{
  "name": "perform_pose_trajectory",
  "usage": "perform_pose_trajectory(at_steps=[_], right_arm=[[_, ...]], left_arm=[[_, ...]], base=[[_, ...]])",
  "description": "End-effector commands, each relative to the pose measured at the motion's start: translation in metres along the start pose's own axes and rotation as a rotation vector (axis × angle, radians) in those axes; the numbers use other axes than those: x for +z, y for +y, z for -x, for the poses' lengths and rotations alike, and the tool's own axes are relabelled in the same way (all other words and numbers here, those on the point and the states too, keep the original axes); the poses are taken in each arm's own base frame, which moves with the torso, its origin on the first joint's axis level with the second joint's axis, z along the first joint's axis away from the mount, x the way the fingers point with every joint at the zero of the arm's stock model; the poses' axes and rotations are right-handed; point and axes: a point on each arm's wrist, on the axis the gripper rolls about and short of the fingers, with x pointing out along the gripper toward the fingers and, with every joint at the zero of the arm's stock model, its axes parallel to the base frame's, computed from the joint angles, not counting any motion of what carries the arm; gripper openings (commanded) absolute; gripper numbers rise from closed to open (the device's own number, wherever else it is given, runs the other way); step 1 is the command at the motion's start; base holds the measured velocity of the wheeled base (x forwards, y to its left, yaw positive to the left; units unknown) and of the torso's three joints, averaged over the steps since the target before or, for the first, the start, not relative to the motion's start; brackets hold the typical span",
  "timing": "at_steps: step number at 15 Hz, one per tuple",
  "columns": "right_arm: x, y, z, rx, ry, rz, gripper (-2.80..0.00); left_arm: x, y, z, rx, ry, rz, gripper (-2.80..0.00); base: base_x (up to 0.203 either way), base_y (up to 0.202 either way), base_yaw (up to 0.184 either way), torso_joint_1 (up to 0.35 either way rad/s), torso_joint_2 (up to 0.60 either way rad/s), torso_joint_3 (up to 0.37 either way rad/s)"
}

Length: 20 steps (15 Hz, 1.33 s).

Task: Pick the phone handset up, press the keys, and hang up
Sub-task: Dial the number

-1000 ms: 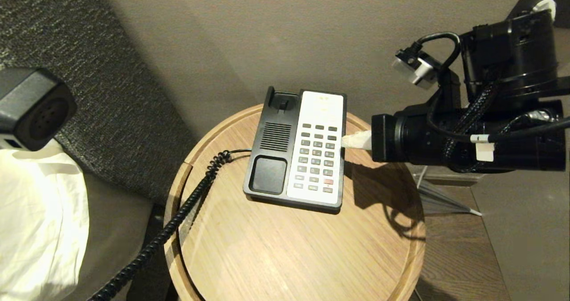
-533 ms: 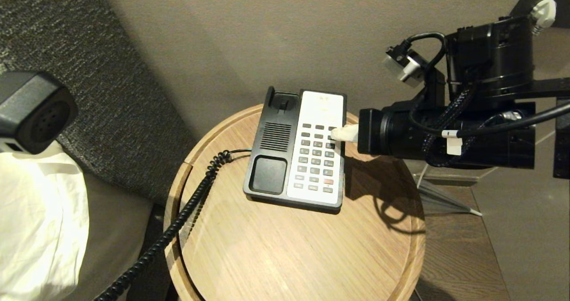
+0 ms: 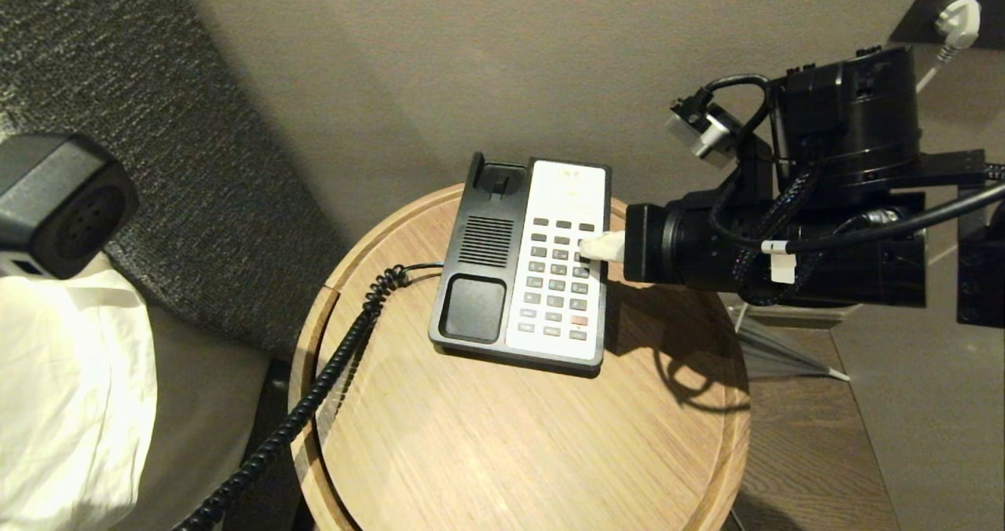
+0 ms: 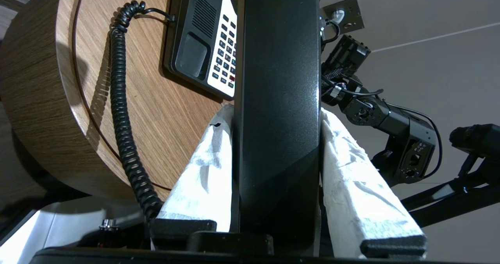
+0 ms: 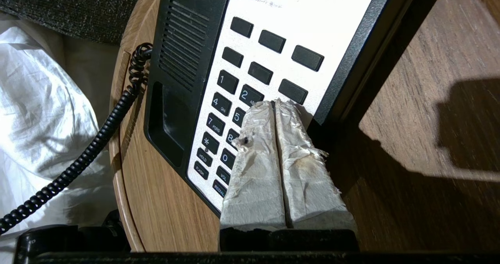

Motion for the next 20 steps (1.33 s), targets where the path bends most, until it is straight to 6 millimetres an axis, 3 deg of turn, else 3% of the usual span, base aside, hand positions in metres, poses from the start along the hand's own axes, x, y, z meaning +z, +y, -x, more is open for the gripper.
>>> perform_pose_trajectory(at_steps=[1, 9, 20], right_arm=[[-0.001, -0.001, -0.002, -0.004, 0.004, -0.002, -2.8], [-0.006, -0.004, -0.011, -0.004, 0.0, 0.003, -2.8], [0.005, 0.002, 0.001, 0.037, -0.058, -0.029, -2.8]], left_arm=[[0.0, 0.0, -0.001, 0.003, 0.003, 0.004, -2.8], [-0.001, 0.001, 0.0, 0.002, 0.002, 0.005, -2.8], [-0.003, 0.003, 0.0, 0.008, 0.007, 0.004, -2.8]], base=[[0.0, 0.0, 0.0, 0.0, 0.0, 0.0], [0.0, 0.0, 0.0, 0.0, 0.0, 0.0], [0.0, 0.0, 0.0, 0.0, 0.0, 0.0]])
